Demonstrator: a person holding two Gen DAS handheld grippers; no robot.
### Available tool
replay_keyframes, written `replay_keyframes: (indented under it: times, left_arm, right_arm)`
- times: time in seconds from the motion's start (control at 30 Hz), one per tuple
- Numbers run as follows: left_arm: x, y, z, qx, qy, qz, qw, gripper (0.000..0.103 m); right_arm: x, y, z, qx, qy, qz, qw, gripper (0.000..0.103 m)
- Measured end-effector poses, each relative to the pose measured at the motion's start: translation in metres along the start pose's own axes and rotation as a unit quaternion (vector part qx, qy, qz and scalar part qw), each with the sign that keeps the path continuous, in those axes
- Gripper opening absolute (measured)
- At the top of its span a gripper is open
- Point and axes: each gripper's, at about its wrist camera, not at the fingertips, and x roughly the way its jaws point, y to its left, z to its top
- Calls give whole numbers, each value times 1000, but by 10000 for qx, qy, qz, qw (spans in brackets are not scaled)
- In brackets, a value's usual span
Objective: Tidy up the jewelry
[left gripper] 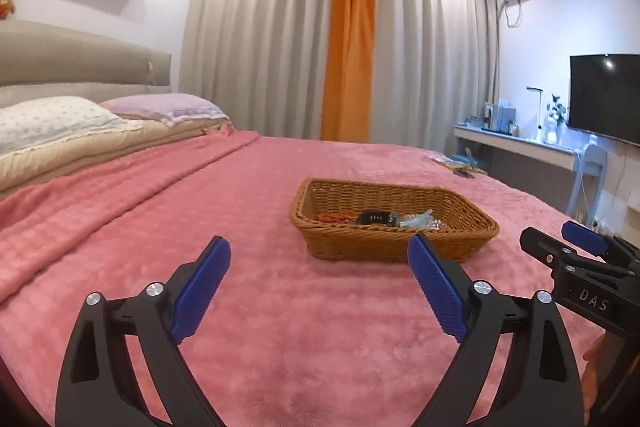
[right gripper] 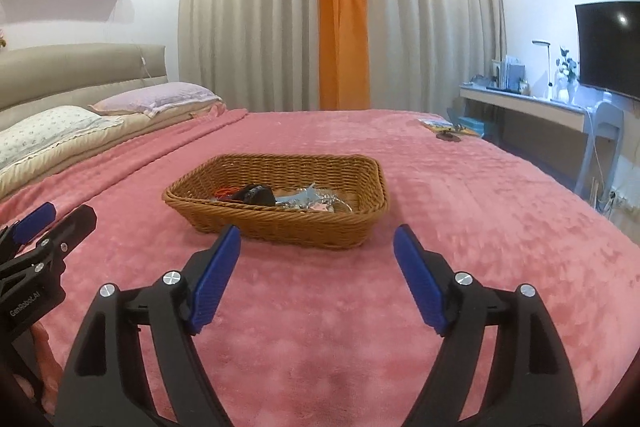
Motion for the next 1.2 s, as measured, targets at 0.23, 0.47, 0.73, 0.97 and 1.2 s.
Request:
replay_keyframes:
  times: [0.23,0.47,0.73,0.97,1.2]
  left_arm:
    - [2,-5,-2,163,85,70,9998,94]
    - [3,-8,-4,233,113,85,9996,95]
    - [2,-8,-5,213,131,124,9996,95]
    - [2,-10,-6,215,140,135,9996,95]
    - [2,-10,-6,196,145,166,9996,95]
  right_arm:
    - [0,5,-3,-81,-14,-28,10000,75]
    - [1,6,-4,-87,13,-28,10000,75]
    - [6,1,-4,21,122,2,9999,75]
    - [7,1,-4,-3,140,-13,9999,75]
    - [10,0,-5,-5,172,-7,9999,75]
